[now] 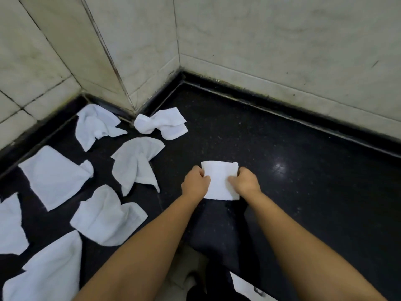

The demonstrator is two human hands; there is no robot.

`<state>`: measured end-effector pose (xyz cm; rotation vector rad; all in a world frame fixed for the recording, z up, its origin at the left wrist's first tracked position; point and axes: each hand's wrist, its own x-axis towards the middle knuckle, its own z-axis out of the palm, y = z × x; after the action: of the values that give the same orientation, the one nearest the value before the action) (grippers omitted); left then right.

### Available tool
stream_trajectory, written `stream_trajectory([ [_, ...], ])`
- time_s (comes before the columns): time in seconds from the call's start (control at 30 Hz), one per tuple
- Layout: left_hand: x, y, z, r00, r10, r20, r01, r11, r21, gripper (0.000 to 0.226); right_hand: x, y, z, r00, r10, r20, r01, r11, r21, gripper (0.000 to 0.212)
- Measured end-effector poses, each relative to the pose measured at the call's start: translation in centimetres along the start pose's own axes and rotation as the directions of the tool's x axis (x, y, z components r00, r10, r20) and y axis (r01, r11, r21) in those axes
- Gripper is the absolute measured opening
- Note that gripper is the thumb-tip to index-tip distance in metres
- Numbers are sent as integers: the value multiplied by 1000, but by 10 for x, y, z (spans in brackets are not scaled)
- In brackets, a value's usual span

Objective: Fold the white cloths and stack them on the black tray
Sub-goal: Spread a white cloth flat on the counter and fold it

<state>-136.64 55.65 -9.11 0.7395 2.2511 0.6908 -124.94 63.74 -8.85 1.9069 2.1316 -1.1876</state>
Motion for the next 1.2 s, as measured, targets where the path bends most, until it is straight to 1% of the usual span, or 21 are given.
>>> stream_trajectory([
  [0.03,-3,2,-6,1000,6,16,-4,990,-138,11,-5,2,-5,1000,-11,4,10,988,156,22],
  [0.07,-8,5,-13,999,-4,42,16,962,-272,10,-11,4,-11,1000,-26,9,22,946,324,20],
  [0.1,-13,8,-18,997,-19,78,49,917,-395,8,-19,7,-17,999,-41,15,29,876,482,15],
  [0.13,-19,11,-22,991,-23,128,84,867,-490,16,-28,11,-24,998,-57,25,30,794,607,9],
  [0.2,-31,22,-24,964,3,264,166,772,-614,31,-46,23,-40,996,-83,33,29,652,758,4],
  [0.3,-52,42,-15,896,83,436,267,684,-679,30,-73,51,-63,997,-72,-7,43,508,860,6],
  [0.37,-68,55,-1,847,136,513,323,636,-701,28,-93,75,-77,998,-33,-52,62,447,892,10],
  [0.43,-84,66,19,802,183,569,343,639,-689,26,-113,103,-91,994,20,-107,89,414,906,13],
  [0.5,-104,78,41,765,199,612,347,674,-652,27,-134,134,-103,986,65,-155,118,390,913,13],
  [0.63,-158,108,99,683,236,692,311,763,-567,28,-187,210,-124,950,183,-253,168,380,909,12],
  [0.7,-194,122,137,622,262,738,278,807,-521,28,-222,255,-135,921,252,-299,193,371,908,12],
  [0.77,-239,134,178,546,279,789,266,836,-480,31,-261,305,-145,889,316,-330,212,353,911,12],
  [0.87,-320,145,242,454,288,843,239,873,-426,31,-325,387,-158,832,410,-374,246,331,911,12],
  [0.97,-409,150,305,362,289,887,212,901,-380,26,-393,470,-168,770,501,-395,260,319,912,14],
  [1.03,-467,153,342,314,289,905,183,917,-356,25,-436,523,-174,726,561,-398,263,308,914,14],
  [1.1,-521,158,373,282,297,912,156,924,-349,25,-476,568,-183,684,609,-402,267,304,914,14],
  [1.2,-586,167,414,223,310,924,111,934,-340,22,-524,621,-200,629,664,-406,258,314,914,15],
])
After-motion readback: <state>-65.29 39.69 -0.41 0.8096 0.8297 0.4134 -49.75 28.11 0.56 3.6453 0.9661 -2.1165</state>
